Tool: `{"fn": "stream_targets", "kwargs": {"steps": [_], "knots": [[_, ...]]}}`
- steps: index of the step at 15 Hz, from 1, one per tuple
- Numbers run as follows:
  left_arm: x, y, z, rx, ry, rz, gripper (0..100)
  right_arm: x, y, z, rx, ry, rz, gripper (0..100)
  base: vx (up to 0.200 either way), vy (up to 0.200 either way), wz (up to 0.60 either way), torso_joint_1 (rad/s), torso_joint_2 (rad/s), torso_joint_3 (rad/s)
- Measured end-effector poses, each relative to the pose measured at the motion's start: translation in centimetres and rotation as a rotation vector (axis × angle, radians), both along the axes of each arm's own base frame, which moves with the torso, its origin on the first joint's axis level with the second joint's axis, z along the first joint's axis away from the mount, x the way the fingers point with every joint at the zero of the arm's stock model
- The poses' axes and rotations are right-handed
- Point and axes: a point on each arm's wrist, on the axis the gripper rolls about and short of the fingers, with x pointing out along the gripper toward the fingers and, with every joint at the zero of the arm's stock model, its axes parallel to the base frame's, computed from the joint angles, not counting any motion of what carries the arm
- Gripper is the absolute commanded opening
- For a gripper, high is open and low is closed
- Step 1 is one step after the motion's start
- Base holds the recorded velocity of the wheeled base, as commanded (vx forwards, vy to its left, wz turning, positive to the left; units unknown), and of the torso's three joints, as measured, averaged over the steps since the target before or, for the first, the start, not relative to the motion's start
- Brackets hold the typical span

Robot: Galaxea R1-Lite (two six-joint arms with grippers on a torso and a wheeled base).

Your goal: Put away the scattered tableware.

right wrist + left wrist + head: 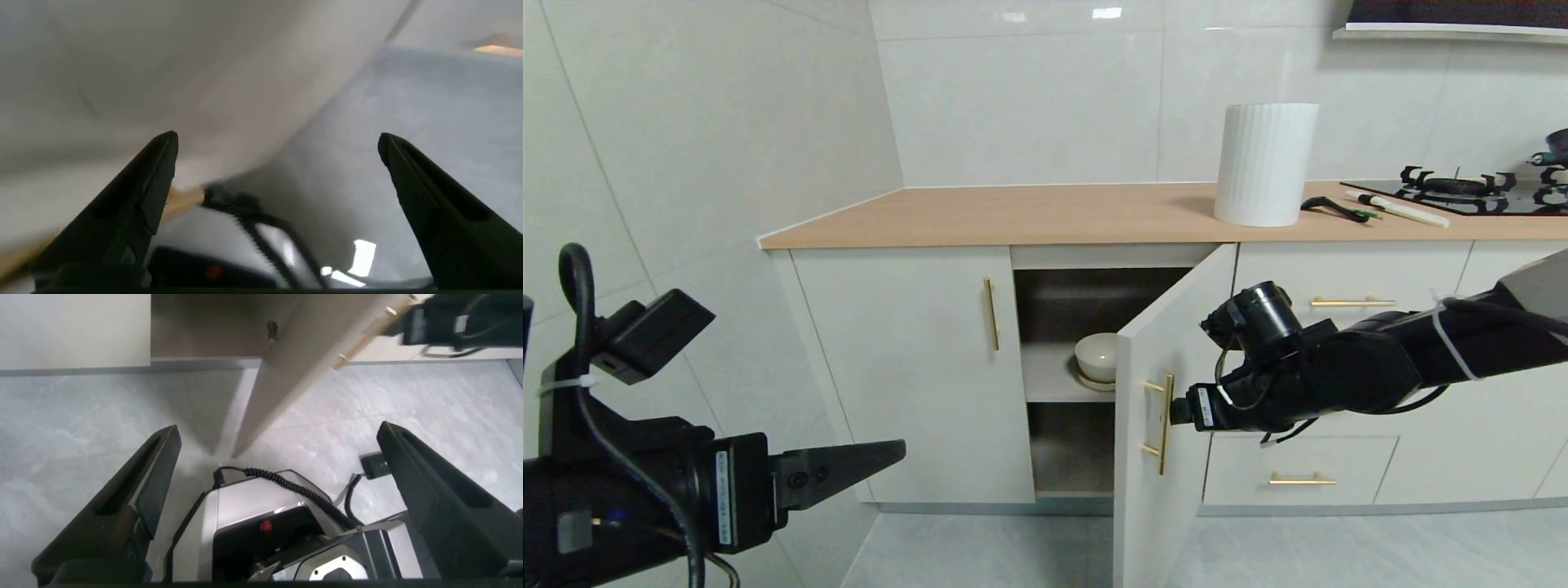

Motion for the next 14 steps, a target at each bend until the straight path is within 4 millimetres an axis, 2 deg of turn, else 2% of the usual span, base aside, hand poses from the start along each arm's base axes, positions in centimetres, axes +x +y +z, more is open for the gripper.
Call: {"fn": "stream_targets", "kwargs": {"steps": [3,9,14], "knots": [[0.0,0.0,-0.2,0.005,0.007,-0.001,100,1.3,0.9,-0.7,0.077,-0.041,-0.024,100,0.000,0.000,0.00,0.000,0.00,0.000],[0.2,-0.1,-0.5,0.016,0.022,-0.003,100,2.4,1.6,-2.0,0.136,-0.080,-0.061,100,0.000,0.000,0.00,0.000,0.00,0.000],[0.1,-0.1,-0.7,0.020,0.025,-0.003,100,2.8,1.8,-2.4,0.153,-0.087,-0.074,100,0.200,0.000,0.00,-0.001,0.00,0.003]]}}
